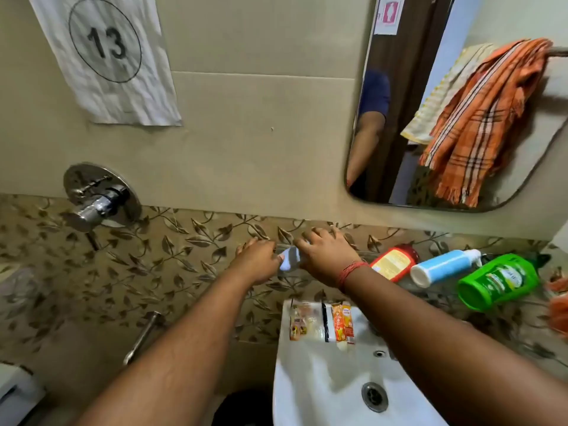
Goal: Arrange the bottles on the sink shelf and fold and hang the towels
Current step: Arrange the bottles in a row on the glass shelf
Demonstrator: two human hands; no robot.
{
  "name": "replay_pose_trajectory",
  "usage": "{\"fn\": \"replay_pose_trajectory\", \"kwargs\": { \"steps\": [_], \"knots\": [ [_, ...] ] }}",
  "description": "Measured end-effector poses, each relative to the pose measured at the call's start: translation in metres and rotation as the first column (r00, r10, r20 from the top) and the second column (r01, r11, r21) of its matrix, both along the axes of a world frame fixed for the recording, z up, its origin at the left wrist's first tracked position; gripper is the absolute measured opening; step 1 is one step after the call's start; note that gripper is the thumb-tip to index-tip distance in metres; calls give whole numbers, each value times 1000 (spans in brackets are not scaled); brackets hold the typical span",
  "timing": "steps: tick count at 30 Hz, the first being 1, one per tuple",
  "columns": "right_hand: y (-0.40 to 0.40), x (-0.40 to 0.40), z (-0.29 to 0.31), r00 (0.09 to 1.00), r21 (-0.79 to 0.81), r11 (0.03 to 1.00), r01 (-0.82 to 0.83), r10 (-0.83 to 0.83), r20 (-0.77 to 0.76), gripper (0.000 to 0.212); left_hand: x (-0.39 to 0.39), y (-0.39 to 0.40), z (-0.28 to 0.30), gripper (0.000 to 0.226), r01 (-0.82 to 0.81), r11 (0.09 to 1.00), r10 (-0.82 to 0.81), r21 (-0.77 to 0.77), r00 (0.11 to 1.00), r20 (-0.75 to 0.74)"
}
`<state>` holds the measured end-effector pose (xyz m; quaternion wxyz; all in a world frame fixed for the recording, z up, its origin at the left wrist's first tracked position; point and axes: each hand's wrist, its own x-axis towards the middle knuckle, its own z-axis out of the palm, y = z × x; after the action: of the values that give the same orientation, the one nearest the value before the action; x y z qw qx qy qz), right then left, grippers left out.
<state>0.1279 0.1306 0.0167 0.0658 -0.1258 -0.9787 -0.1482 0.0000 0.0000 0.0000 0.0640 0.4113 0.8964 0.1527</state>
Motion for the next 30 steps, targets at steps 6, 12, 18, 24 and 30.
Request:
{"fn": "replay_pose_trajectory", "kwargs": {
  "steps": [6, 12, 18, 24, 30],
  "knots": [
    [-4, -21, 0, 981, -15, 990, -143, 143, 128, 50, -10, -1, -16, 33, 19, 986, -35, 167, 995, 97],
    [-4, -26, -9, 983, 25, 983, -181, 180, 17, 43, 0, -6, -29, 27, -178, 886, -42, 428, 889, 456],
    [1, -27, -3, 944, -499, 863, -82, -93, -316, 23, 2, -10, -15, 27, -383, 713, -155, 588, 731, 664],
    [12, -28, 1, 913, -794, 606, -46, -297, -279, 28, 3, 3, -3, 46, -238, 779, -189, 580, 793, 579],
    [14, -27, -6, 923, -793, 605, -71, -263, -283, 34, 8, 8, -1, 45, -194, 822, -127, 536, 855, 503]
  ]
}}
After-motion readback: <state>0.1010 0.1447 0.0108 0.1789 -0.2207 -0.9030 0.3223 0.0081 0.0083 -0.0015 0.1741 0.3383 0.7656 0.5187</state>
